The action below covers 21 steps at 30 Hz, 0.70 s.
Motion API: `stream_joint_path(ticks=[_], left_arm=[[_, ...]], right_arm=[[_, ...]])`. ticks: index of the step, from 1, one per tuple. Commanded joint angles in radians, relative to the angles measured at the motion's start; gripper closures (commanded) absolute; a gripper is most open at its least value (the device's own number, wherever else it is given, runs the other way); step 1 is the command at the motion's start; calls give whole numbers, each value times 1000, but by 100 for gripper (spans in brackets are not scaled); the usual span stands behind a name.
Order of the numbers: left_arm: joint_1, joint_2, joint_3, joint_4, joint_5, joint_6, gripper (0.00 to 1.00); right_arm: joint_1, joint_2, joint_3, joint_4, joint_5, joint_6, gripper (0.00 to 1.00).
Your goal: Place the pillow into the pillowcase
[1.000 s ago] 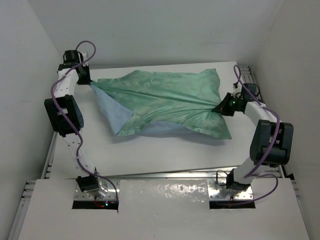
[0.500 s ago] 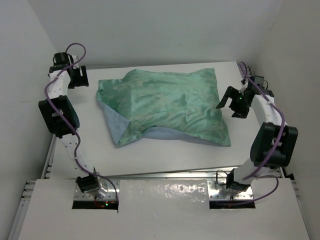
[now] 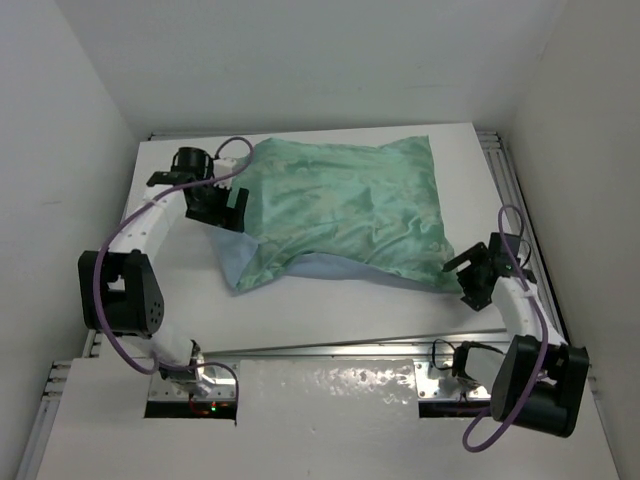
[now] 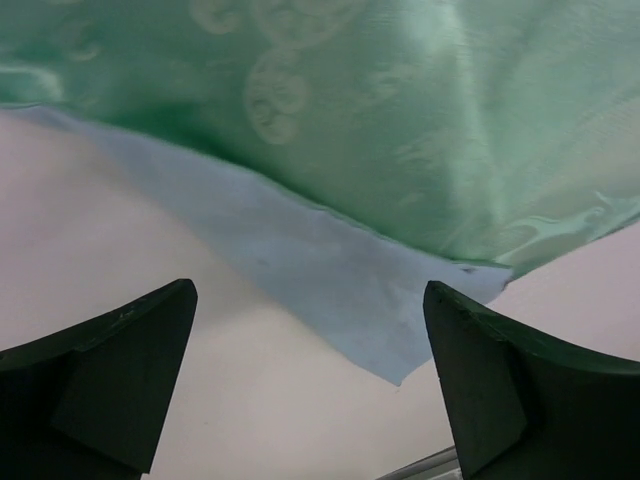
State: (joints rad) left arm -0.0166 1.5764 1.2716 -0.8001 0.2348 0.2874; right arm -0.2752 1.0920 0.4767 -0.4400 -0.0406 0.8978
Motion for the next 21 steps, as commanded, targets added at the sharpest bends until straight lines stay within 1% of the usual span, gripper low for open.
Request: stream_joint_path(ticks=[1,5,7,9,12,13,14,15,16,17,18,19,20,21], left_arm=[[-31,-42,-40,108,18,10,2],[-132,-19,-72,140,-43,-16,1],[-157,-4,-93,185,-63,-49,1],[-160,28,-89,193,-87,-68,4],[-160,56,-86,184,-144,-50,28],[-158,56,-90,162,-144,-42,46],[-158,44,-95,147,-138,-19,55],[-157,33,-101,130,-134,-5,64],[-154,22,-101,95,-134,4,83],[-149,-10,-101,75,-147,22,92],[-141,-25,-101,40,-152,32,100],[-119,-61,-100,23,-163,50,100],[-102,-78,-100,4,-169,58,100],[-67,-101,-95,-31,-184,67,100]], right_arm=[[-1,-21,-59,136,68,139,17],[-1,-15,-134,191,85,248,16],[-1,-15,-185,254,96,274,17],[-1,-7,-210,280,108,306,19],[-1,9,-253,320,139,329,26],[-1,11,-259,325,149,332,30],[-1,12,-263,325,163,335,38],[-1,12,-263,317,168,334,43],[-1,11,-262,313,171,332,48],[-1,3,-262,308,171,329,58],[-1,-3,-262,307,173,326,64],[-2,-9,-265,305,176,325,70],[-1,-21,-265,304,186,325,82],[-2,-27,-266,299,191,328,88]])
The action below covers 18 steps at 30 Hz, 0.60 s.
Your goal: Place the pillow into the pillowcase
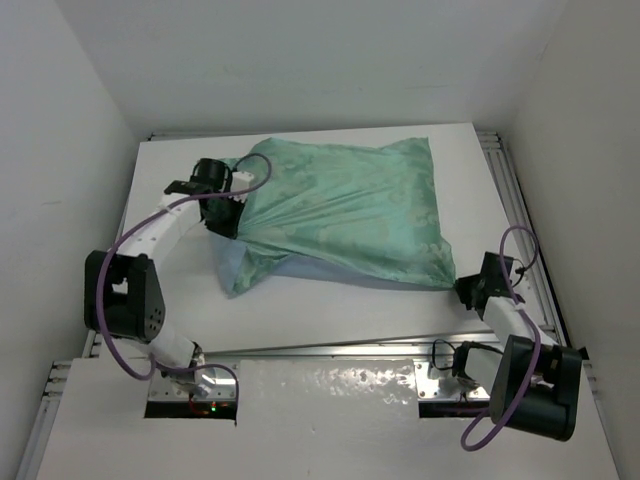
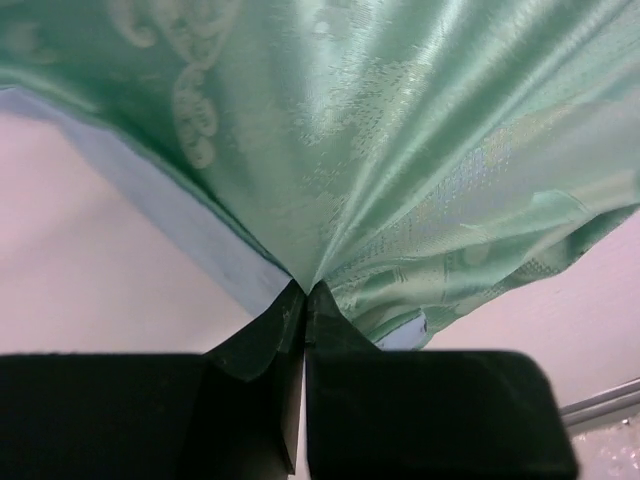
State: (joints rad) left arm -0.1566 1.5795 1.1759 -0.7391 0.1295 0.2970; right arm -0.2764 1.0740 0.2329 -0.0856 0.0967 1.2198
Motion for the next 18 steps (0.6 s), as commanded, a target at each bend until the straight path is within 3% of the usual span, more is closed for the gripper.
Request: stream_joint_path(ticks=[1,2,5,10,13,16,18], left_arm=[[92,-113,5,-114,-85,65,100],[110,-121,16,-152,-90,73,98],[157,-154,24,-215,-99,112,78],[189,-197,-51,-238,-93,148,52],[189,-202,-84,-241,-100,154,52],[190,-213,-143,-224,-157,157,63],[190,-225,-147,-207,-131,159,54]], right_arm=[[0,-14,-21,-62,60,6,95],[0,-25,-15,-80,70,6,100],[0,-58,-7,-106,93,-5,100],[0,-120,-17,-118,113,-46,100],[0,-144,-9,-118,94,-95,100],[0,-170,22,-157,121,-134,100],[-1,-187,29,-164,121,-173,100]])
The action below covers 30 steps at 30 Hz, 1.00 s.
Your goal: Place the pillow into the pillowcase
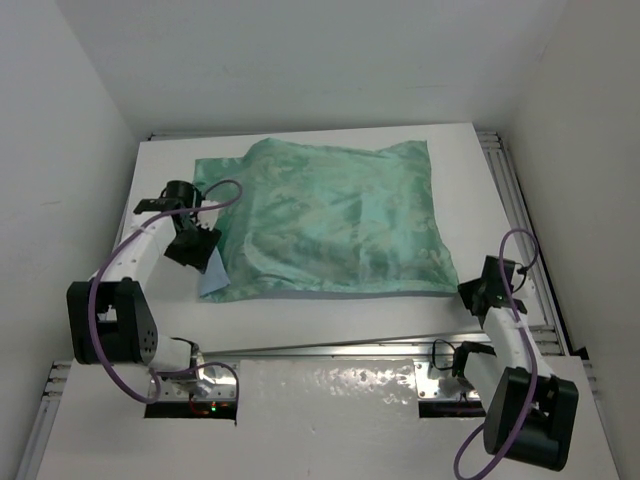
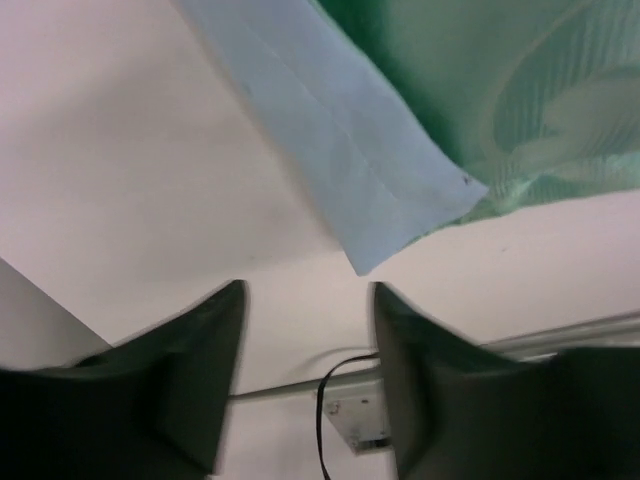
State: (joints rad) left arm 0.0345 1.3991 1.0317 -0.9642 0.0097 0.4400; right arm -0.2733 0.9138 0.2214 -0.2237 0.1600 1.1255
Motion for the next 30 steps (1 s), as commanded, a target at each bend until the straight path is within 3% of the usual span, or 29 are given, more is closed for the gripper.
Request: stream_joint_path(ticks=[1,3,5,8,18,22,23,25,26,27,28,30], left_arm=[[-1,-46,22,3,37,23,44],[-10,-54,66,-7,161,35,33],[-86,-60,61,21,167,36,21],[-189,-51,-25,80,95,48,19],[-315,-19,-200,203,-82,91,21],[-332,29,-242,329,-191,39,34],[-332,35,-246,361,-221,32,42],[-332,41,-248,387,-235,13,50],[-332,43,-249,404,-241,5,60],[-332,41,-246,410,-269,2,66],[-332,40,-245,410,-287,0,81],[-329,25,-240,394,-313,-1,93]], right_arm=[[-3,-29,48,-25,43,-92,100],[-3,-23,58,-22,18,-122,100],[-3,-16,64,-19,-7,-133,100],[-3,0,65,-16,-17,-142,100],[-3,16,65,-6,-45,-135,90],[-3,19,58,-3,-51,-141,77],[-3,19,53,3,-53,-142,70],[-3,25,52,3,-60,-148,57],[-3,33,55,-3,-76,-150,47],[-3,36,58,-8,-80,-153,45],[-3,39,64,-22,-88,-156,44],[-3,37,64,-28,-97,-158,44]])
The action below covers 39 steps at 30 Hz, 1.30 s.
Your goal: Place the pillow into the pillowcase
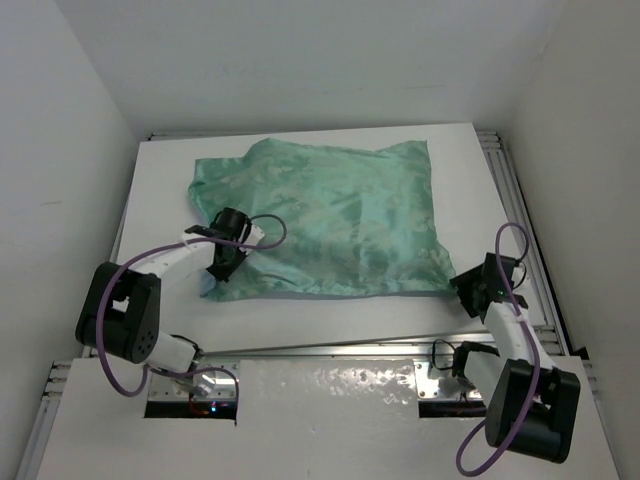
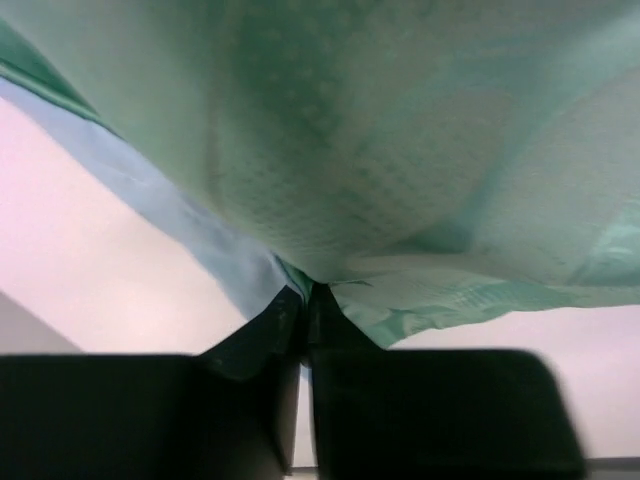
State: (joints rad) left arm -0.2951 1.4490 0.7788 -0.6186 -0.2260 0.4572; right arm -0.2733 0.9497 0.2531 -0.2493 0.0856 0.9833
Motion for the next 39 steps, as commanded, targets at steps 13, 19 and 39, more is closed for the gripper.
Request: stream_joint_path(ticks=[13,19,39], left_arm=[[316,-190,66,-64,-102,92,100],[507,-194,44,-73,-122,126,100],[583,17,572,-379,79,17,5]], right_arm=[[-4,58,0,45,45,40,100],[-3,-41,3,19,129,31,100],[-3,-149,276,-67,143,-317,26]])
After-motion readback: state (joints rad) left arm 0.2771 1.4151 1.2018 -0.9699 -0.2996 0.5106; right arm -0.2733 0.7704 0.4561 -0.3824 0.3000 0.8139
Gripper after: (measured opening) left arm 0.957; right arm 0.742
